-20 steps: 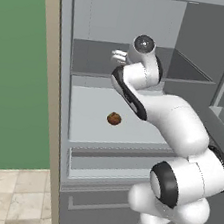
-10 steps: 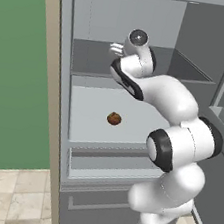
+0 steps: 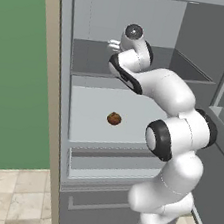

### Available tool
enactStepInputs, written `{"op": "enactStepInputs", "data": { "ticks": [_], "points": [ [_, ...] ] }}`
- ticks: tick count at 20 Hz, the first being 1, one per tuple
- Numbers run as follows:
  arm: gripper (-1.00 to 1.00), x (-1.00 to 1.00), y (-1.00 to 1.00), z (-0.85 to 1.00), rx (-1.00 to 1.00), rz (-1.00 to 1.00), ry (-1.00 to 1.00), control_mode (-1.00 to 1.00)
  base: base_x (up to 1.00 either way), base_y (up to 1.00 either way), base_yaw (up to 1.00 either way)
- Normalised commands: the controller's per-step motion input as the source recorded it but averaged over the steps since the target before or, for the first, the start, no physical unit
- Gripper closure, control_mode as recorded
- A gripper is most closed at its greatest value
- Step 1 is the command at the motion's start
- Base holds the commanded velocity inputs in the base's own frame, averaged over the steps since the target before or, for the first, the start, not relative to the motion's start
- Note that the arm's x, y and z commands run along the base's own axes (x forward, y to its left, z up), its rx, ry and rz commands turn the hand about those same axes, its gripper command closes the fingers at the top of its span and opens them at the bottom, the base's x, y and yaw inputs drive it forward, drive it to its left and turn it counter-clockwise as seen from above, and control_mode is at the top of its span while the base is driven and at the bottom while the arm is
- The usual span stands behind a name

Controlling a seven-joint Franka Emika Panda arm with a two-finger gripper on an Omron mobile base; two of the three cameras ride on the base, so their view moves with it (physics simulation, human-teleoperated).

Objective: Move the jam and bread from the second highest shelf to the top shelf to make space. Then, place the pitcher from the counter on the cleared second highest shelf.

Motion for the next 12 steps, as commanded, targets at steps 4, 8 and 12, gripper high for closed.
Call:
{"op": "enactStepInputs", "data": {
  "ticks": [4, 8, 12],
  "points": [
    [-1.0, -0.13, 0.01, 0.0, -0.05, 0.0, 0.0, -1.0, 0.0, 0.0, 0.0],
    [-1.0, -0.38, 0.0, 0.0, -0.03, 0.0, 0.0, -1.0, 0.0, 0.0, 0.0],
    [-1.0, -0.38, 0.01, 0.0, -0.04, 0.0, 0.0, -1.0, 0.0, 0.0, 0.0]
  ]
}}
